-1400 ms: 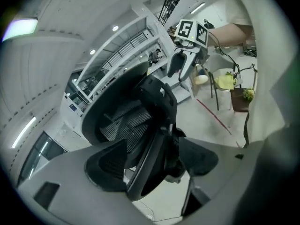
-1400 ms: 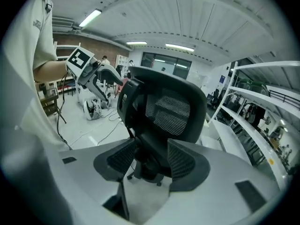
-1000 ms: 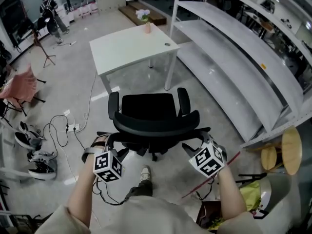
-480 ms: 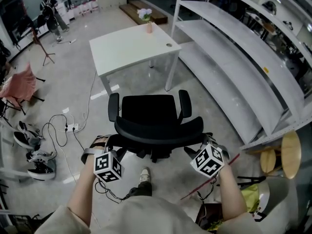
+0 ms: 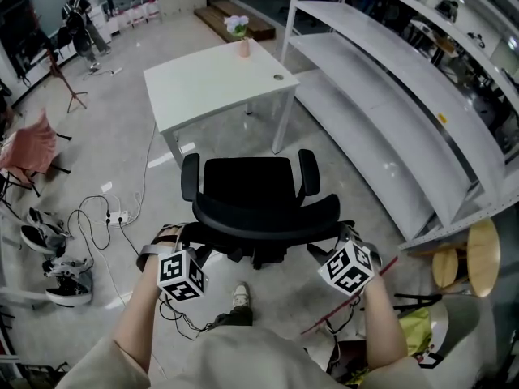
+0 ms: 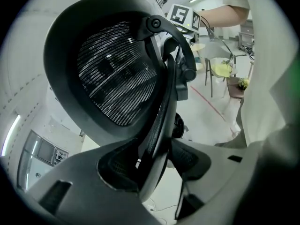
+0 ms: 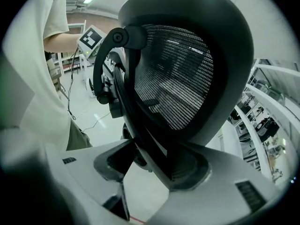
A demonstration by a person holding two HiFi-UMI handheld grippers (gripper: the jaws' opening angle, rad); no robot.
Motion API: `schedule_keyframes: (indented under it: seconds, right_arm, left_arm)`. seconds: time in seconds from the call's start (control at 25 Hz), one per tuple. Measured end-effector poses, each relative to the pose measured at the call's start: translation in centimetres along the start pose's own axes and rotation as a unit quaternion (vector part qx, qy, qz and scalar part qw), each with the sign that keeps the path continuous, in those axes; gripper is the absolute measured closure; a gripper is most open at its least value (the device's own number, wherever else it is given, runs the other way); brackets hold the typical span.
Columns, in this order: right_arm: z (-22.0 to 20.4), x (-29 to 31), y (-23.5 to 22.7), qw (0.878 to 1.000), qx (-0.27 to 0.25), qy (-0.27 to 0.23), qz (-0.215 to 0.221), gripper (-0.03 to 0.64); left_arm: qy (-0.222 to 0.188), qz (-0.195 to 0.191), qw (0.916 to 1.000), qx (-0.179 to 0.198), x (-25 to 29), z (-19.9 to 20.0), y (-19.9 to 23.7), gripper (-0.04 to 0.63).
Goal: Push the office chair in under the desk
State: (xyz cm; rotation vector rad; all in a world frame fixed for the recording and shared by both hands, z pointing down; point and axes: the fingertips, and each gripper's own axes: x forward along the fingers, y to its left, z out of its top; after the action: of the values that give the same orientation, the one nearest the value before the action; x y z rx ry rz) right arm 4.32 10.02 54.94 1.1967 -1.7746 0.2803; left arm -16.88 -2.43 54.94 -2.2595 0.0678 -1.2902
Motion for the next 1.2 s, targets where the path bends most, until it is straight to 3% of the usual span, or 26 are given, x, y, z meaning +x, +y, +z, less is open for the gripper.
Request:
schedule_keyframes:
  seconds: [1.2]
  right_arm:
    - [7.7,9.7,-11.1,1.0,-0.006,-0.017,-0.002,0.383]
  left_arm:
    - [-0.024,0.061,0.9979,-0.005,6.2,-3.5,13.8,0.362]
